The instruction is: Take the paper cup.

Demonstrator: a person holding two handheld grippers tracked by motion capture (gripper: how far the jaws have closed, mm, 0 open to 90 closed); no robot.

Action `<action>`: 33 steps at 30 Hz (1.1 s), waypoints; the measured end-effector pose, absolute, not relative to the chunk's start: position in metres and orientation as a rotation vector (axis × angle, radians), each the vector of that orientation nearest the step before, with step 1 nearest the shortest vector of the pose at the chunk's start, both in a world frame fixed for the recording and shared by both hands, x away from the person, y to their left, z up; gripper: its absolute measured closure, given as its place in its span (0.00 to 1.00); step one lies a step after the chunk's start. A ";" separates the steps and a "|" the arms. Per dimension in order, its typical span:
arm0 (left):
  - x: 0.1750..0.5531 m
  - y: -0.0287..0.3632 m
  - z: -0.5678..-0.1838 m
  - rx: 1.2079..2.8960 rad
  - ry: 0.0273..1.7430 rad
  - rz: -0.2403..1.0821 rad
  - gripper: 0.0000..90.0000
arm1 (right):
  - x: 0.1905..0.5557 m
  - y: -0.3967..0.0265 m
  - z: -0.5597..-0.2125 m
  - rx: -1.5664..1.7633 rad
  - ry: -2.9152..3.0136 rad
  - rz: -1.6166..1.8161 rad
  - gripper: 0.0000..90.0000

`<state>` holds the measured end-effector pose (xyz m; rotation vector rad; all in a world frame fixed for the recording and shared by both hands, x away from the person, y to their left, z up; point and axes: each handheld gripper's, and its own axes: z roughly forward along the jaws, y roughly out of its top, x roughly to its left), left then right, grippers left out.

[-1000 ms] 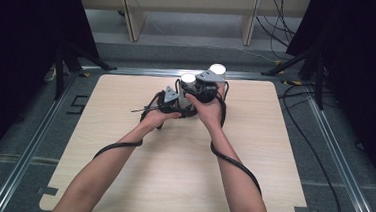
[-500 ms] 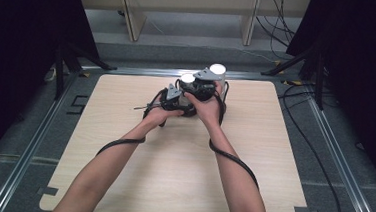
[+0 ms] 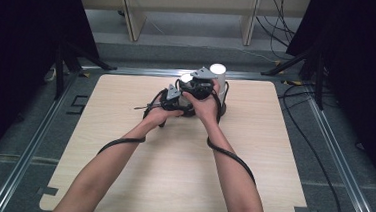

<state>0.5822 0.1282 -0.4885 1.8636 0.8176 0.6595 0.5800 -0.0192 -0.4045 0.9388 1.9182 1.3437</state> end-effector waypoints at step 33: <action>0.585 0.129 -0.488 1.868 0.808 0.651 0.21 | 0.586 -0.018 -0.407 0.955 1.907 1.357 0.39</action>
